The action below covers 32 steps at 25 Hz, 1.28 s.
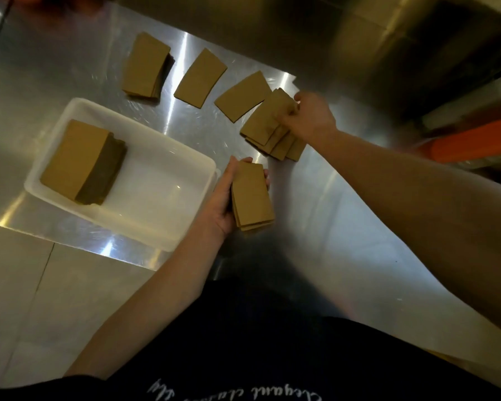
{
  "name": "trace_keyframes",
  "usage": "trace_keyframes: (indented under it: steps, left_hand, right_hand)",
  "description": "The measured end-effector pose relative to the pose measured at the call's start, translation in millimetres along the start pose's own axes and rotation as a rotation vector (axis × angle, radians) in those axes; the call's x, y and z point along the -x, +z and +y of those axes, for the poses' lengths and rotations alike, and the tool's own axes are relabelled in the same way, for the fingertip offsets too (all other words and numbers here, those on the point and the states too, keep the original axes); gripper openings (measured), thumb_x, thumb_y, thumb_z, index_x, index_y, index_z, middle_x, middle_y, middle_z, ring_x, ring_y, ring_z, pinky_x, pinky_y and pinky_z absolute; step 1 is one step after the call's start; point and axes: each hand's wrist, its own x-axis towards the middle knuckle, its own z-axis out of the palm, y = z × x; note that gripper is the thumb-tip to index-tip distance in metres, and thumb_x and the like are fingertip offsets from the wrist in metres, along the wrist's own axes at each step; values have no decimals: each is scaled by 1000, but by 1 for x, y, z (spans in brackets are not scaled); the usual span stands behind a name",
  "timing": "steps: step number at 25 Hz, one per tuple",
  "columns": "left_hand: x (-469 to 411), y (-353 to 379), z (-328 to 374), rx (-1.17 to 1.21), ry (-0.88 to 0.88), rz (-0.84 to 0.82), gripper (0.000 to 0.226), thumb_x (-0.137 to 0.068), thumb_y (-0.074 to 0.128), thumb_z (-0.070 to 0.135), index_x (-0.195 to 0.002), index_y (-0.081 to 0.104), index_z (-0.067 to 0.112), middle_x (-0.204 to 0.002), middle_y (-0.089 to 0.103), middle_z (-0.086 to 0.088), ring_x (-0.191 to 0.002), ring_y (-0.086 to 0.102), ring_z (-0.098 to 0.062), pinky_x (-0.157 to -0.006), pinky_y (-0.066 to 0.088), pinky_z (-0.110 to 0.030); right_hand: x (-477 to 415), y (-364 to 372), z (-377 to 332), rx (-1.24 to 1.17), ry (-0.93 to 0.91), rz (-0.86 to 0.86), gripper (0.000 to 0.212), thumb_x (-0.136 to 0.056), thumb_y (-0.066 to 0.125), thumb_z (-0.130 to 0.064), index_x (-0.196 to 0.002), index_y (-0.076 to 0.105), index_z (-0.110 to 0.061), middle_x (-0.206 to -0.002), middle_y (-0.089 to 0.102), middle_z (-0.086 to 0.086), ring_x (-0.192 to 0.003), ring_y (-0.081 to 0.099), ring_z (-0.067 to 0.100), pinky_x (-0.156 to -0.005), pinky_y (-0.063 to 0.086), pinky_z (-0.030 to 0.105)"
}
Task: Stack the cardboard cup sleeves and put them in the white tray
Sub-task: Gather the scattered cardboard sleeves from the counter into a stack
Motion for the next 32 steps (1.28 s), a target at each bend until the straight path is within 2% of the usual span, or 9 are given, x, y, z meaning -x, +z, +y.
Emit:
trace_keyframes:
  steps: [3, 8, 12, 14, 17, 21, 26, 29, 32]
  left_hand:
    - [-3, -8, 1, 47, 3, 19, 44, -80, 68, 52, -115, 62, 24, -112, 68, -15, -95, 66, -27, -87, 52, -44]
    - [-12, -8, 3, 37, 2, 40, 36, -91, 56, 53, -115, 62, 26, -113, 68, -14, -93, 69, -26, -81, 55, -43]
    - [-16, -9, 6, 44, 7, 51, 38, -91, 55, 54, -118, 60, 28, -112, 69, -14, -95, 68, -27, -82, 54, -44]
    - [-15, -7, 6, 5, 15, 51, 39, -92, 53, 56, -119, 60, 28, -111, 70, -14, -94, 69, -27, -83, 54, -45]
    - [-18, -5, 7, -75, 37, 82, 46, -91, 52, 59, -122, 59, 27, -116, 68, -16, -93, 69, -28, -84, 54, -45]
    - [-19, 0, 8, -256, -17, 28, 81, -82, 53, 70, -144, 45, 19, -137, 58, -18, -108, 66, -31, -91, 53, -48]
    - [-12, 10, 9, -341, -11, -40, 76, -72, 60, 68, -131, 57, 20, -116, 70, -13, -100, 70, -26, -80, 58, -43]
    - [-10, 7, 6, -321, 24, -59, 48, -92, 48, 55, -129, 56, 27, -112, 71, -10, -93, 73, -23, -74, 60, -40]
    - [-6, 2, 4, -283, 12, -65, 45, -86, 61, 38, -130, 56, 28, -114, 67, -11, -91, 71, -23, -74, 58, -42]
  right_hand:
    - [-16, 8, -6, 109, 46, 12, 69, -80, 66, -57, -134, 47, -18, -135, 47, 7, -123, 49, 26, -95, 45, 41]
    - [-25, 15, -2, 98, 49, 67, 64, -78, 75, -43, -131, 47, -19, -132, 49, 5, -121, 49, 24, -92, 46, 39]
    - [-20, -9, 13, -344, 58, 112, 20, -90, 64, -17, -110, 59, -20, -112, 61, 1, -98, 58, 13, -84, 51, 29]
    - [-6, -28, 20, -620, 97, 35, 14, -90, 64, -12, -103, 61, -17, -98, 63, 0, -88, 62, 12, -75, 52, 25]
    - [28, -52, 24, -770, 35, -117, 12, -90, 66, -13, -102, 63, -13, -91, 63, 1, -84, 64, 14, -71, 55, 25]
    - [71, -48, 19, -697, -88, -321, 15, -88, 69, -14, -101, 64, -9, -84, 64, 1, -73, 65, 6, -66, 54, 19]
    - [95, -15, 4, -307, -307, -266, 17, -88, 70, -25, -104, 68, -20, -93, 64, -9, -80, 58, 1, -69, 44, 10]
    - [101, -5, 3, -252, -359, -210, 17, -88, 69, -30, -101, 69, -19, -85, 57, -23, -77, 54, -5, -66, 37, 6]
    - [87, -1, 7, -225, -302, -94, 22, -89, 67, -34, -104, 67, -19, -89, 62, -10, -75, 55, 1, -68, 43, 12]
